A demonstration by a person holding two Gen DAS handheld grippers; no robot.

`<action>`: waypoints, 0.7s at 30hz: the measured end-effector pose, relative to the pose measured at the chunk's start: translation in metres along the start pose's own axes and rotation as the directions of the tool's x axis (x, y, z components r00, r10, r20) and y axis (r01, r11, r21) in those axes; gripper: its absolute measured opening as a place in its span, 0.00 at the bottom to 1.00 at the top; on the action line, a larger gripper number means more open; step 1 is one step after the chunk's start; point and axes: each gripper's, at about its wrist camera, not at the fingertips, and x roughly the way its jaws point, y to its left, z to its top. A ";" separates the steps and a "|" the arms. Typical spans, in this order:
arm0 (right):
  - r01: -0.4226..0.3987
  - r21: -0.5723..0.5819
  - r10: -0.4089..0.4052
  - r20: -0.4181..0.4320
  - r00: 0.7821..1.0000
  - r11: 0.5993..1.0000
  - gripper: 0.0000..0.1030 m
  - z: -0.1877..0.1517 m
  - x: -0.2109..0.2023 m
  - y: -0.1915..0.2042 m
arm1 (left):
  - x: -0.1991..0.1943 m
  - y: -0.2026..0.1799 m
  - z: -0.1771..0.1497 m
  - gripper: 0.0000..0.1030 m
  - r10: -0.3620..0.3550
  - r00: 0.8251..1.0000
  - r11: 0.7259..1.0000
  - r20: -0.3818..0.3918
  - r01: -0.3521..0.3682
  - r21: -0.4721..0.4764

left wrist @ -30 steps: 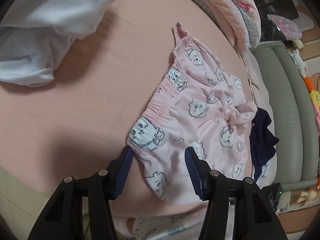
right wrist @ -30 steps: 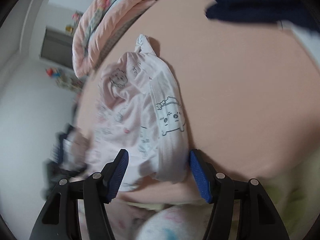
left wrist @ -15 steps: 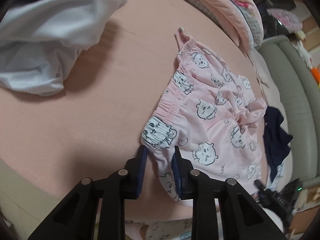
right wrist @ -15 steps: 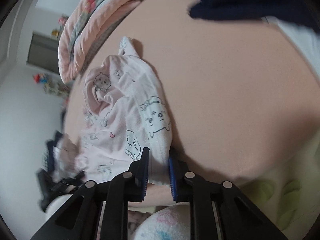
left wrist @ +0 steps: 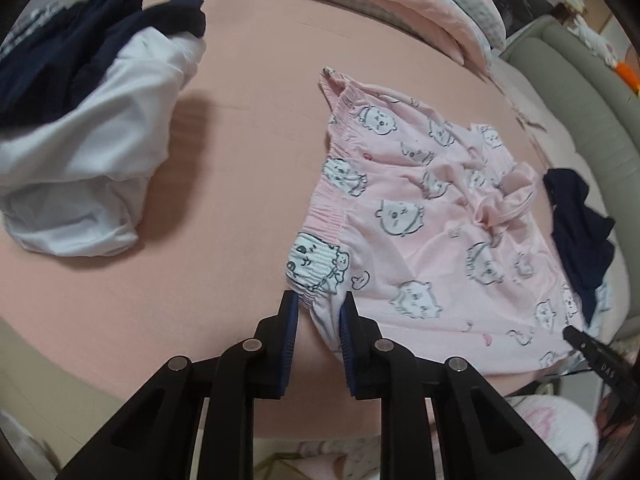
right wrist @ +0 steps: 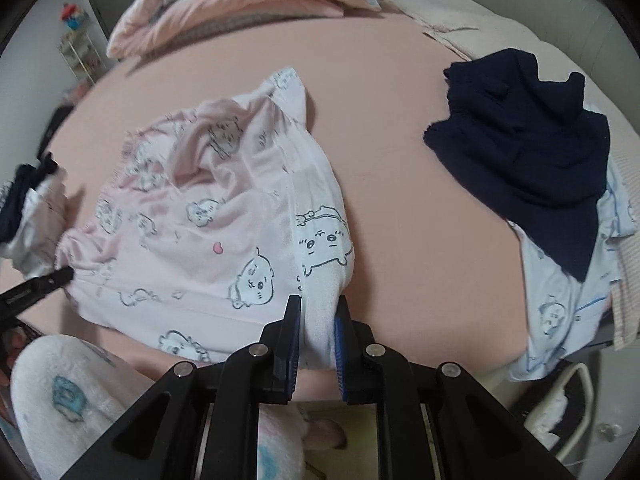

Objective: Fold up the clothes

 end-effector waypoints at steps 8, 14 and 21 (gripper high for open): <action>0.042 -0.007 -0.043 -0.064 0.997 0.999 0.13 -0.011 0.028 -0.006 | 0.011 0.002 -0.012 0.17 0.116 0.993 0.990 -0.018 -0.114 0.084; 0.045 -0.009 -0.045 -0.050 0.998 0.999 0.20 -0.014 0.034 -0.010 | 0.012 0.004 -0.005 0.17 0.109 0.994 0.992 -0.017 -0.107 0.069; 0.029 0.018 -0.028 -0.040 0.999 0.999 0.20 -0.018 0.035 -0.018 | 0.007 0.010 -0.007 0.16 0.133 0.991 0.989 -0.010 -0.132 0.069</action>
